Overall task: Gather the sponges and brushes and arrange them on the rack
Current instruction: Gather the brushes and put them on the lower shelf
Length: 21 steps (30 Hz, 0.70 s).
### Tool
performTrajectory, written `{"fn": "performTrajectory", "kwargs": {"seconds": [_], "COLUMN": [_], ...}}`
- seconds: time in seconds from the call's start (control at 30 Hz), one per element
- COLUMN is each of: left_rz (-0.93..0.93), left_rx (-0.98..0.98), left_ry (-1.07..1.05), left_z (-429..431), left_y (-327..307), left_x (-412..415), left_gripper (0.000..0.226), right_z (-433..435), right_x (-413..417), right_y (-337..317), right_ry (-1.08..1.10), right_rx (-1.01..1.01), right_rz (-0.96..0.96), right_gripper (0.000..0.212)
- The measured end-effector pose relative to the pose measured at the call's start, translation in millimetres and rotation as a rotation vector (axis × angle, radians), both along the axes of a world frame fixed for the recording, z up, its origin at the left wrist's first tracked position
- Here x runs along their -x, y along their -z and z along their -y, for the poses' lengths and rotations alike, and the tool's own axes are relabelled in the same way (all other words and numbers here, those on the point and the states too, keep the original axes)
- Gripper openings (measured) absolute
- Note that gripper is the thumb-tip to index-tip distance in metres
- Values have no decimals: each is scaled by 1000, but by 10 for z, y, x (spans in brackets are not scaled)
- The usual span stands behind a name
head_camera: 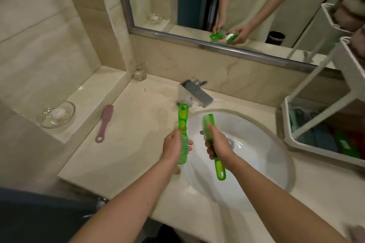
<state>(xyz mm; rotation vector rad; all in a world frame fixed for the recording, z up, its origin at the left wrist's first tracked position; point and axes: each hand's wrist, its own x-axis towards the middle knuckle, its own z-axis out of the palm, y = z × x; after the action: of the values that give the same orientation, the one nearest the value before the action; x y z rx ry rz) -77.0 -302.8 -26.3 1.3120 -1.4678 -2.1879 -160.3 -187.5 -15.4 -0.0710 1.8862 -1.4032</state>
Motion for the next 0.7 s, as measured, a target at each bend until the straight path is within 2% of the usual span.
{"fn": "performTrajectory", "kwargs": {"seconds": [0.07, 0.17, 0.27, 0.37, 0.47, 0.5, 0.57, 0.7], "left_rz": [3, 15, 7, 42, 44, 31, -2, -37], "left_rx": [-66, -95, -74, -52, -13, 12, 51, 97], "left_ry": [28, 84, 155, 256, 293, 299, 327, 419], "left_z": [-227, -652, -1133, -1592, -2024, -2175, -2478, -2972], "left_y": [-54, -134, -299, -441, -492, -503, -547, -534], "left_x": [84, 194, 295, 435, 564, 595, 628, 730], "left_gripper": [31, 35, 30, 23, 49, 43, 17, 24], "right_z": [-261, -678, -1123, -1567, -2026, -2175, -2465, -2987], "right_x": [61, 137, 220, 333, 467, 503, 567, 676], "right_y": [-71, -245, -396, -515, -612, -644, -691, -745], "right_ry": [29, 67, 122, 189, 241, 256, 296, 373], "right_rx": [5, 53, 85, 106, 96, 83, 65, -41], "right_rz": [5, 0, -115, -163, -222, -245, -289, -437], "right_gripper": [47, 36, 16, 18, 19, 17, 16, 14]}}
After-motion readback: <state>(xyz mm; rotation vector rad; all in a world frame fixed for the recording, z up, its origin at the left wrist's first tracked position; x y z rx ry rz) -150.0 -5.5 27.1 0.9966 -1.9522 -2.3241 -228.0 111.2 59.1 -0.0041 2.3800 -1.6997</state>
